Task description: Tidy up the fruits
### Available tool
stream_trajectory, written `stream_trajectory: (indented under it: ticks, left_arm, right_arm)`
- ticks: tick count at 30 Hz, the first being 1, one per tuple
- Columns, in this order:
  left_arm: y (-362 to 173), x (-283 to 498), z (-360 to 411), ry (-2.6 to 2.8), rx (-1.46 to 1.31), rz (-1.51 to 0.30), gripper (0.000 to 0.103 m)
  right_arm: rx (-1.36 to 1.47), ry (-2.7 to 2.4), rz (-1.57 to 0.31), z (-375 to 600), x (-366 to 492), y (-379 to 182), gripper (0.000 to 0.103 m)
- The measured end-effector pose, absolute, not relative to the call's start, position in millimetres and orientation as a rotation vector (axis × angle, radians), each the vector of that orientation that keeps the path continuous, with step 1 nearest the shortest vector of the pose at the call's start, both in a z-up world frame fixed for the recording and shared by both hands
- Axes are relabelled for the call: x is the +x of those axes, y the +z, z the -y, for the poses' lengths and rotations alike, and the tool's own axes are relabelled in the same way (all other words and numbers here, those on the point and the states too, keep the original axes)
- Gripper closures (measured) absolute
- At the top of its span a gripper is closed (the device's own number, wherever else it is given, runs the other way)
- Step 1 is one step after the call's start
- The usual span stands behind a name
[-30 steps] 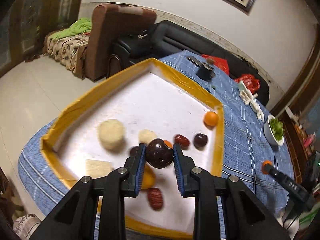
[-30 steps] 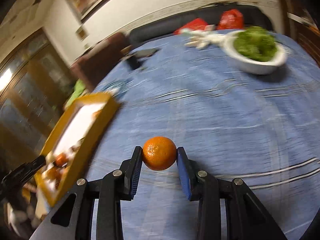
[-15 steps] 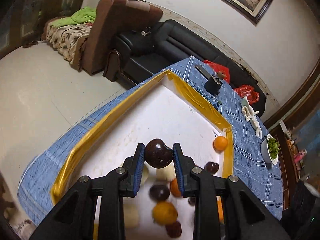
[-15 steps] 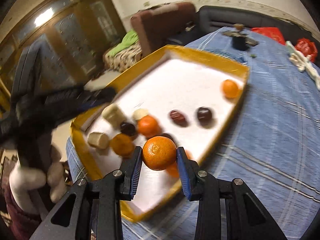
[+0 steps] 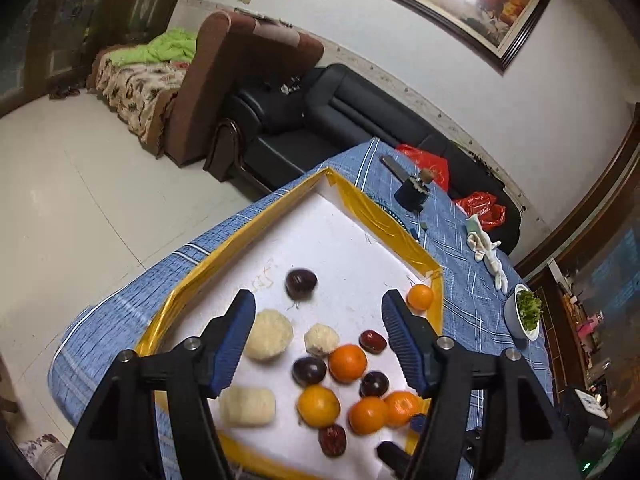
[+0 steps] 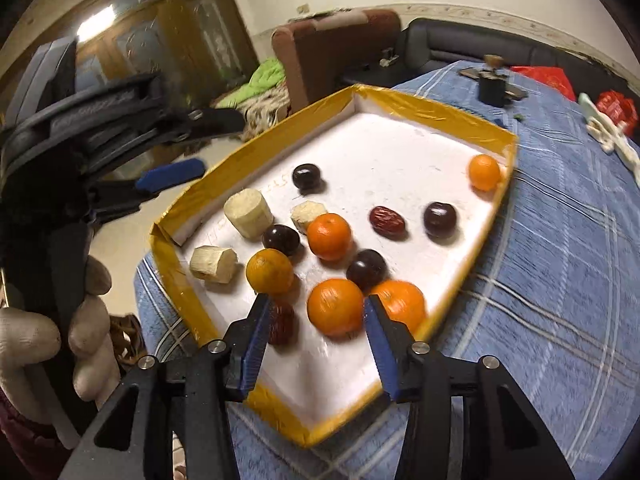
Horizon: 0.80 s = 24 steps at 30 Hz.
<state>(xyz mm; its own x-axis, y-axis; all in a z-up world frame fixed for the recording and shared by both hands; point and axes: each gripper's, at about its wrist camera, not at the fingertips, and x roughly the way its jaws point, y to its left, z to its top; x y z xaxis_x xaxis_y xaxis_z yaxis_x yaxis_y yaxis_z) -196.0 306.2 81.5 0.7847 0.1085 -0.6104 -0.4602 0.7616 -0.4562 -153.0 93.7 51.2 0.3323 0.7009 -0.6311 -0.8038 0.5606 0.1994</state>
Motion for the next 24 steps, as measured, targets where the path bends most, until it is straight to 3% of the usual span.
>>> stream_trajectory:
  ticks: [4, 6, 8, 11, 24]
  left_arm:
    - [94.1, -211.0, -267.5, 0.447, -0.475, -0.569, 0.034]
    - [102.3, -214.8, -237.7, 0.517, -0.342, -0.549, 0.019]
    - [110.2, -217.8, -213.0, 0.526, -0.276, -0.529, 0.010]
    - [122.4, -220.6, -178.6, 0.474, -0.227, -0.497, 0.005]
    - [122.5, -214.8, -127.2, 0.436, -0.139, -0.572, 0.004]
  right_arm:
    - [-0.074, 0.919, -0.680, -54.5, -163.0, 55.9, 0.040]
    - [-0.025, 0.892, -0.668, -34.5, -164.7, 57.7, 0.040]
    - [0.019, 0.858, -0.654, -15.5, -166.4, 60.3, 0.040]
    - [0.047, 0.802, -0.626, 6.5, -168.8, 64.9, 0.039]
    - [0.116, 0.726, -0.601, 58.2, -175.4, 63.0, 0.026]
